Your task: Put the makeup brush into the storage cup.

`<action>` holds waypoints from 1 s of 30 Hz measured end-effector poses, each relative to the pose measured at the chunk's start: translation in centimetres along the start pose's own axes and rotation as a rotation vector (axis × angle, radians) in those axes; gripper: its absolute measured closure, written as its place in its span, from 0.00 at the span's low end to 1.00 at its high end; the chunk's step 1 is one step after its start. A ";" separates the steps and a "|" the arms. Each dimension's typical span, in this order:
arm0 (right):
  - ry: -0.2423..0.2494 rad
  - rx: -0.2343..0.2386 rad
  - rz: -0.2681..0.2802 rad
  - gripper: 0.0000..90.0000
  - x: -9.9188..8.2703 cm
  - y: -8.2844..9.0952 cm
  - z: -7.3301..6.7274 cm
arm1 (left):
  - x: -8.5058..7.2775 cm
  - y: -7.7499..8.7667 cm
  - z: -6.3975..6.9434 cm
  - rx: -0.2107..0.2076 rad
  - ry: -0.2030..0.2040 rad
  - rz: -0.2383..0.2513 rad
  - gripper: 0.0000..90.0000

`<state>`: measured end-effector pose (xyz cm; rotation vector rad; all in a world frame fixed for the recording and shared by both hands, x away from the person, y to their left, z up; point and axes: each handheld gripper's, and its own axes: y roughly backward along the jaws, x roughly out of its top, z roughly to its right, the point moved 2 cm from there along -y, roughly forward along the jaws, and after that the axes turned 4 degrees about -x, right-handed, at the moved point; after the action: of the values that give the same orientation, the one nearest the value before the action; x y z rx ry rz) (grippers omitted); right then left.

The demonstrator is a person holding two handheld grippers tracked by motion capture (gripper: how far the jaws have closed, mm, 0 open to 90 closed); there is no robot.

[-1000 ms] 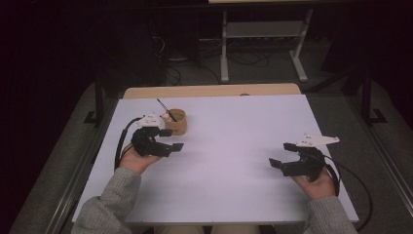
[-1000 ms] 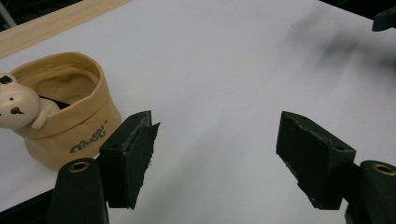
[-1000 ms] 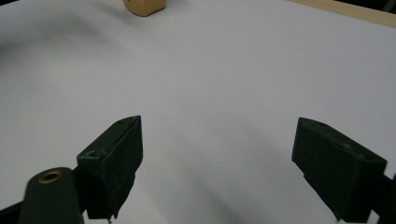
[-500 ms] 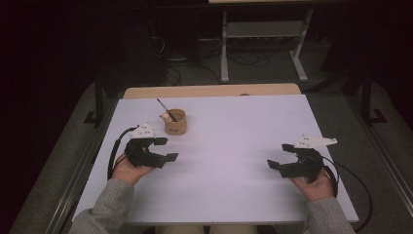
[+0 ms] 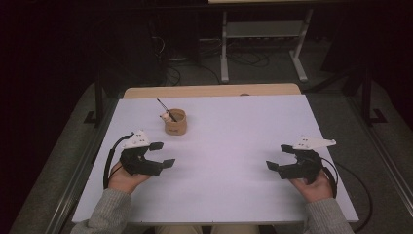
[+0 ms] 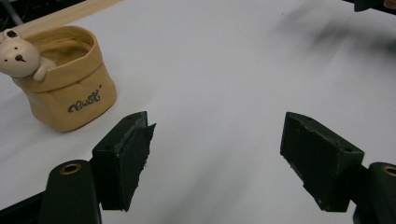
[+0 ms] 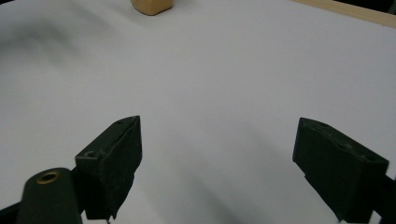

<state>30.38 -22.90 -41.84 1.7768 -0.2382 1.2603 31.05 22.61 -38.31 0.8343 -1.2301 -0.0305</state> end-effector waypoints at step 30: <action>0.019 0.038 -0.045 0.16 -0.6 -0.9 -0.8 | -3.6 0.2 1.4 0.033 0.009 0.045 0.23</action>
<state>30.16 -22.01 -42.78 1.7925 -0.1633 1.2563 28.48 23.55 -41.00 0.8343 -1.2430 0.0305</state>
